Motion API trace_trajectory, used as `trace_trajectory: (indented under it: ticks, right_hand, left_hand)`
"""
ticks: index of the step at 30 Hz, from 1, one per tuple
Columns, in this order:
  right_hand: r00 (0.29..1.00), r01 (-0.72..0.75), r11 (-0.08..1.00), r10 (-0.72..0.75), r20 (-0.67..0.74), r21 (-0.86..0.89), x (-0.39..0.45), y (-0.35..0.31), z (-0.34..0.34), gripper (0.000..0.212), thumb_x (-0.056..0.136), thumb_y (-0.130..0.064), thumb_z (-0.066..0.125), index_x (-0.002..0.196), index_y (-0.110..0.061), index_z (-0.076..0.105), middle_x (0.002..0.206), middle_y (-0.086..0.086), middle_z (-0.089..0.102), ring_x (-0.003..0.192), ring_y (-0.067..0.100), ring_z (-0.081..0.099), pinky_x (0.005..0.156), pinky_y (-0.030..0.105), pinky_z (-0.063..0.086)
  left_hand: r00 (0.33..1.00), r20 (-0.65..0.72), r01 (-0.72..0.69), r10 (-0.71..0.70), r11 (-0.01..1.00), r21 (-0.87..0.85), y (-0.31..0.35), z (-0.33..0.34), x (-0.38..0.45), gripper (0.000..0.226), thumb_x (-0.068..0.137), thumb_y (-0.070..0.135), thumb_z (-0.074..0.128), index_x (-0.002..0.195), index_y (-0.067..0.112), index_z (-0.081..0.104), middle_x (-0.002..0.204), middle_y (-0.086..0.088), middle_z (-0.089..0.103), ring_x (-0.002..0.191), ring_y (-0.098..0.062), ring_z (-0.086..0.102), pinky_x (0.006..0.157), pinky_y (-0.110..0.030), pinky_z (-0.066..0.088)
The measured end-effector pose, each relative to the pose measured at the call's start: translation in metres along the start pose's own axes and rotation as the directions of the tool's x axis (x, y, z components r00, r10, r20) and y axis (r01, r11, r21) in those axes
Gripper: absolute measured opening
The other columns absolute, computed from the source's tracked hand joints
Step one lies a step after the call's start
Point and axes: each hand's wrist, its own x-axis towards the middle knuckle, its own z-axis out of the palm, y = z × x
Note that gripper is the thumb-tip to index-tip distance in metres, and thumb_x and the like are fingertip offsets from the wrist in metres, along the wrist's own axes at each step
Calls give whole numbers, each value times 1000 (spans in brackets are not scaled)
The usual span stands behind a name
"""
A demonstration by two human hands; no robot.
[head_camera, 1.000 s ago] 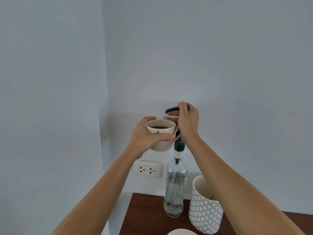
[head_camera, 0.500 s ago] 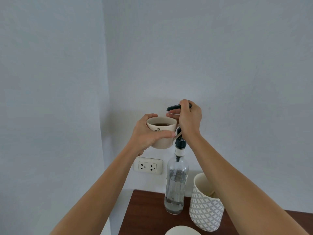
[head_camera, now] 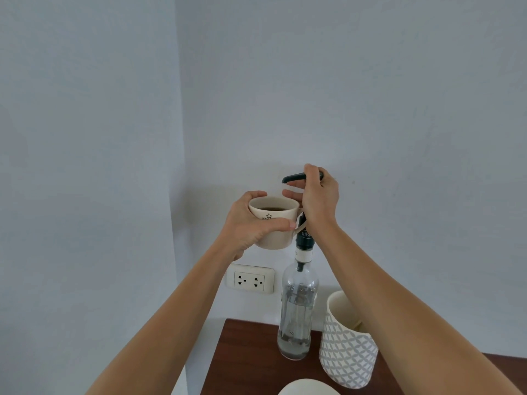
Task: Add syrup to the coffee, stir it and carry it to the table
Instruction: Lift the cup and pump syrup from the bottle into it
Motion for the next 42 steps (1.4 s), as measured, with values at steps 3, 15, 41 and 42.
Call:
trace_trajectory:
  ticks: [3,15,41,42]
  right_hand:
    - [1000,10,1000,-10,5,-3,-1,-1,0,19,94,-23,49,79,-14,57,73,8,77,62,32,76,68,43,60]
    - [1000,29,999,-29,-4,-12,-1,1,1,21,92,-19,47,73,-14,56,72,12,77,57,29,75,67,46,60]
    - [999,30,999,-31,-10,-18,-2,1,0,22,91,-18,45,75,-10,56,74,15,77,58,26,76,60,34,56]
    - [1000,28,999,-28,-13,-15,-2,2,0,22,92,-19,46,75,-11,57,75,15,78,59,25,76,60,32,56]
  left_hand:
    - [1000,1,0,0,1000,-4,1,0,0,108,26,45,88,127,24,55,111,3,67,94,-12,65,74,-25,52]
    - [1000,8,12,-11,1000,-24,-2,0,2,107,27,43,89,126,23,55,112,2,68,95,-14,66,78,-29,55]
    - [999,18,48,-48,998,-43,1,0,-2,107,27,44,89,126,25,55,111,2,68,91,-14,66,69,-29,52]
    - [999,18,46,-45,998,-42,1,0,-2,107,27,44,89,126,24,55,111,2,68,92,-14,66,70,-29,52]
